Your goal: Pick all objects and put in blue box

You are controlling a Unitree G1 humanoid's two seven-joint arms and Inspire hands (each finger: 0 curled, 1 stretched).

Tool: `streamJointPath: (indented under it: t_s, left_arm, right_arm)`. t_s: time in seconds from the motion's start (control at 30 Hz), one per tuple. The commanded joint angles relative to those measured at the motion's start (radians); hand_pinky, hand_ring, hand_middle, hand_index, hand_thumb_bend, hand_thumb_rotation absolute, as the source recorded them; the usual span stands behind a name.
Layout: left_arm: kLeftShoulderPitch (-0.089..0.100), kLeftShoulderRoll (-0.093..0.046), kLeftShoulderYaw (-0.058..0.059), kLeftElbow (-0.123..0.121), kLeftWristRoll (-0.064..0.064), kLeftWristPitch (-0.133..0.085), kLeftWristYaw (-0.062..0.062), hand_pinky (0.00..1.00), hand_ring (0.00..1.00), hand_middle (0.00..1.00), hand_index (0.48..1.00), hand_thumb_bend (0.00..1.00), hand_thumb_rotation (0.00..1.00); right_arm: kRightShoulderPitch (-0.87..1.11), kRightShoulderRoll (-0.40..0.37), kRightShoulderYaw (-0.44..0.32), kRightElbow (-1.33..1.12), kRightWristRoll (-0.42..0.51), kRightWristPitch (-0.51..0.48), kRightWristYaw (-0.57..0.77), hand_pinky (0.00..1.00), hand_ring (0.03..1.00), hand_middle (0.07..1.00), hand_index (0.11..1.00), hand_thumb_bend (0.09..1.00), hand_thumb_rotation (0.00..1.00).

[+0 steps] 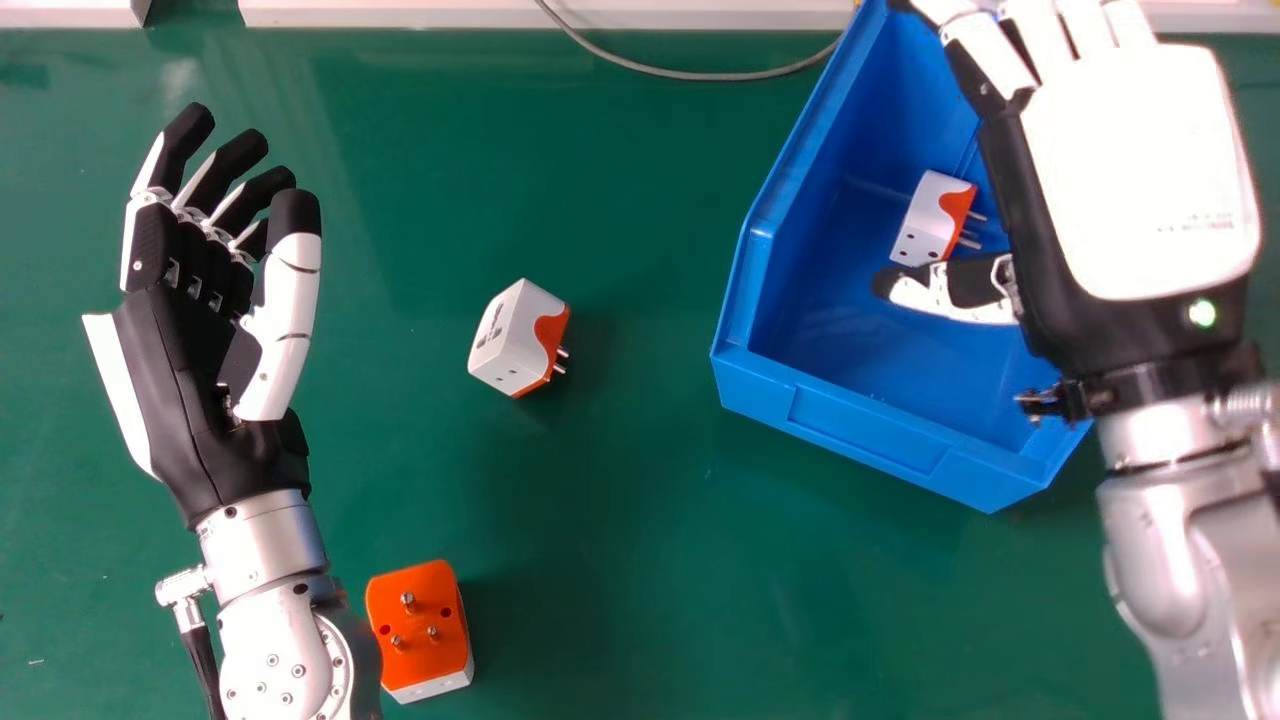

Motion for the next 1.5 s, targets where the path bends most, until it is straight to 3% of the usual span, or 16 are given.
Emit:
streamJointPath:
  t_s: [0.0, 0.13, 0.23, 0.37, 0.6, 0.87, 1.07, 1.23, 1.37, 1.47]
  left_arm:
    - [0.007, 0.006, -0.005, -0.032, 0.005, -0.005, -0.004, 0.65, 0.71, 0.76, 0.804, 0.65, 0.41]
    - [0.015, 0.006, -0.007, -0.044, 0.007, 0.001, -0.004, 0.65, 0.71, 0.76, 0.802, 0.65, 0.41]
    - [0.021, 0.004, -0.007, -0.048, 0.016, -0.002, 0.002, 0.65, 0.71, 0.76, 0.806, 0.65, 0.4]
    - [0.029, -0.001, -0.011, -0.058, 0.012, 0.007, 0.001, 0.65, 0.71, 0.76, 0.806, 0.65, 0.4]
    - [0.03, -0.005, -0.011, -0.051, 0.012, 0.007, 0.005, 0.65, 0.71, 0.76, 0.807, 0.65, 0.41]
    - [0.029, -0.005, -0.01, -0.05, 0.01, 0.008, 0.005, 0.65, 0.71, 0.76, 0.807, 0.65, 0.4]
    - [0.023, -0.005, -0.01, -0.041, 0.016, 0.003, 0.009, 0.66, 0.71, 0.77, 0.807, 0.64, 0.41]
    - [0.024, -0.009, -0.011, -0.044, 0.006, 0.009, 0.006, 0.66, 0.71, 0.77, 0.807, 0.65, 0.41]
    - [0.022, -0.007, -0.009, -0.038, 0.02, 0.0, 0.013, 0.66, 0.71, 0.77, 0.807, 0.65, 0.41]
    - [0.021, -0.007, -0.01, -0.035, 0.018, 0.001, 0.013, 0.65, 0.71, 0.76, 0.807, 0.65, 0.41]
  right_arm:
    - [0.012, 0.031, 0.017, 0.001, -0.002, -0.05, -0.122, 0.83, 0.915, 0.945, 0.903, 0.864, 0.21]
    - [0.029, 0.064, 0.043, 0.031, -0.014, -0.089, -0.222, 0.83, 0.919, 0.951, 0.944, 0.842, 0.29]
    - [0.038, 0.079, 0.058, 0.039, -0.01, -0.109, -0.258, 0.85, 0.938, 0.967, 0.977, 0.839, 0.35]
    - [0.06, 0.095, 0.073, 0.026, -0.002, -0.121, -0.255, 0.86, 0.951, 0.986, 0.991, 0.849, 0.41]
    - [0.063, 0.1, 0.098, 0.027, 0.009, -0.165, -0.238, 0.83, 0.944, 0.984, 0.997, 0.872, 0.41]
    - [0.027, 0.12, 0.176, 0.073, 0.008, -0.228, -0.224, 0.76, 0.912, 0.951, 0.983, 0.905, 0.42]
    - [0.024, 0.123, 0.229, 0.055, 0.005, -0.236, -0.112, 0.76, 0.913, 0.95, 0.983, 0.913, 0.41]
    - [0.029, 0.099, 0.231, -0.001, 0.011, -0.228, 0.026, 0.78, 0.921, 0.947, 0.975, 0.916, 0.39]
    - [0.023, 0.073, 0.225, -0.027, -0.004, -0.224, 0.104, 0.79, 0.925, 0.947, 0.971, 0.92, 0.38]
    - [0.019, 0.068, 0.224, -0.032, -0.007, -0.218, 0.141, 0.79, 0.928, 0.94, 0.954, 0.933, 0.37]
